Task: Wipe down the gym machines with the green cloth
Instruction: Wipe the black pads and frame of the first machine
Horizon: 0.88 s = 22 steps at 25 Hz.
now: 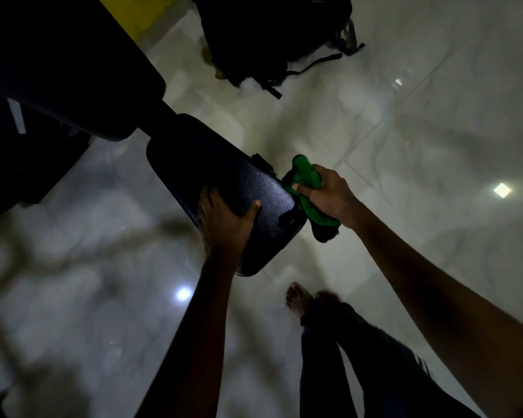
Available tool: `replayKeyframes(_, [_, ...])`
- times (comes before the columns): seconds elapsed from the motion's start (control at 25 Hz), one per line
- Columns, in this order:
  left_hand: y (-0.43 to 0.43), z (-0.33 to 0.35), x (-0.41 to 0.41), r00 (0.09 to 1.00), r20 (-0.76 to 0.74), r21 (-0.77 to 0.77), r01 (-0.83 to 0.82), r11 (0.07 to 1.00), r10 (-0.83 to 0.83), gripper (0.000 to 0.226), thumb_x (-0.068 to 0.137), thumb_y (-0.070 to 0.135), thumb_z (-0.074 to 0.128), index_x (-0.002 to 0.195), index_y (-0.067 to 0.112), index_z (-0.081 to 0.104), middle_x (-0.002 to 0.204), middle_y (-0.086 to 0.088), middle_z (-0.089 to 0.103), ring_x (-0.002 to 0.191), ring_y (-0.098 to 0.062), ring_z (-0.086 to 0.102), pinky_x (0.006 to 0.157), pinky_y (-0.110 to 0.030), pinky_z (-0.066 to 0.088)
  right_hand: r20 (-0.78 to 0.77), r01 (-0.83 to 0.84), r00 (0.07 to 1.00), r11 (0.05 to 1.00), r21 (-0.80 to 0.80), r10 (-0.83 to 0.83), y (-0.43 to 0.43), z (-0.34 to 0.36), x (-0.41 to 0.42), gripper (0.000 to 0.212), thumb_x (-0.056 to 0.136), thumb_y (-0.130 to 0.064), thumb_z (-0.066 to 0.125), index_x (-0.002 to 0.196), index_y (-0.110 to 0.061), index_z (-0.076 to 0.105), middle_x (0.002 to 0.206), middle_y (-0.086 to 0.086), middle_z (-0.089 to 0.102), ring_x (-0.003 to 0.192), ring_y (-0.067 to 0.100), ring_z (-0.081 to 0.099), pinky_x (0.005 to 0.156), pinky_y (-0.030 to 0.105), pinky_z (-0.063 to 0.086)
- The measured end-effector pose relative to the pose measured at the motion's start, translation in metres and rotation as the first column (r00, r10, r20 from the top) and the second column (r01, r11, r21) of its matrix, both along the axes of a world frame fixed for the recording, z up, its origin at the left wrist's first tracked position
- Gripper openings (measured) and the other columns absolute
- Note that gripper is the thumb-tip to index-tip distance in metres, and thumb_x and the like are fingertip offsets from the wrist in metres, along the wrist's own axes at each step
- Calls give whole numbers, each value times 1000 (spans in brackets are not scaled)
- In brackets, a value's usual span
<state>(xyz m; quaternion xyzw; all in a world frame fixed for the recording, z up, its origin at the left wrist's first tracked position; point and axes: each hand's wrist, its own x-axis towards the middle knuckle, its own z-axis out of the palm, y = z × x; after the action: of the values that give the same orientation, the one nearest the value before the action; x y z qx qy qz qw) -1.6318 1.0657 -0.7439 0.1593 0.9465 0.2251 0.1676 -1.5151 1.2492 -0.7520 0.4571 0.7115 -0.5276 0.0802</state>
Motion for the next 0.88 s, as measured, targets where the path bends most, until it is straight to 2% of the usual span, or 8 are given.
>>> replayKeyframes(0.08, [7,-7,-12,999,-17,6,29,1000,-29,101,79,57,73,154,6,28,162,-15,20,149,-31,18,120,-44,19,-9,-3,1000,998,-58,2,7,-2,8,28,87,-37,74,110,-23,66,100,0,69,93,19,64,74,24,44])
replayKeyframes(0.2, [15,-15,-13,1000,4,-25,30,999,-30,105,80,61,70,156,7,22,165,-12,14,152,-29,12,121,-43,15,-1,-16,1000,998,-54,16,15,-9,-3,23,86,-35,75,105,-24,66,97,0,68,90,19,62,75,24,42])
replayKeyframes(0.32, [24,-10,-11,1000,10,-13,-24,1000,24,107,75,60,75,153,3,28,161,-17,23,150,-32,18,120,-42,17,-32,-44,999,992,-115,41,19,-14,-24,16,88,-31,73,98,-24,64,91,-1,66,89,20,63,73,23,40])
replayKeyframes(0.44, [33,-3,-31,987,-7,10,-157,987,157,110,65,62,81,147,2,38,152,-19,36,143,-34,31,118,-42,26,-41,-156,988,973,-170,151,28,-15,-19,21,91,-33,70,108,-23,62,100,0,65,95,23,63,74,25,42])
replayKeyframes(0.52, [41,1,-49,980,57,-40,-190,981,192,121,64,64,81,154,6,24,162,-14,18,150,-29,16,122,-42,16,-5,-227,973,955,-190,230,36,-10,-5,37,92,-35,70,125,-22,60,109,1,64,99,23,62,75,27,46])
replayKeyframes(0.6, [45,-1,-59,980,122,-102,-148,984,160,129,66,65,78,158,8,8,166,-10,-1,153,-25,0,124,-42,6,2,-258,965,948,-185,263,42,-14,-8,45,89,-36,72,130,-21,59,115,4,64,106,25,62,83,31,50])
replayKeyframes(0.76, [47,-4,-61,973,179,-117,-128,985,147,128,70,62,77,158,10,0,166,-7,-10,152,-21,-10,124,-41,0,-27,-276,961,945,-178,276,41,-27,-63,59,88,-40,73,141,-24,52,134,8,59,123,29,56,97,34,48])
replayKeyframes(0.88, [47,-4,-60,969,192,-127,-135,983,158,129,69,63,76,158,10,-1,166,-7,-11,152,-22,-12,124,-41,-1,-42,-269,963,931,-248,267,46,-30,-72,52,87,-40,74,133,-22,59,121,6,65,112,26,62,88,32,49])
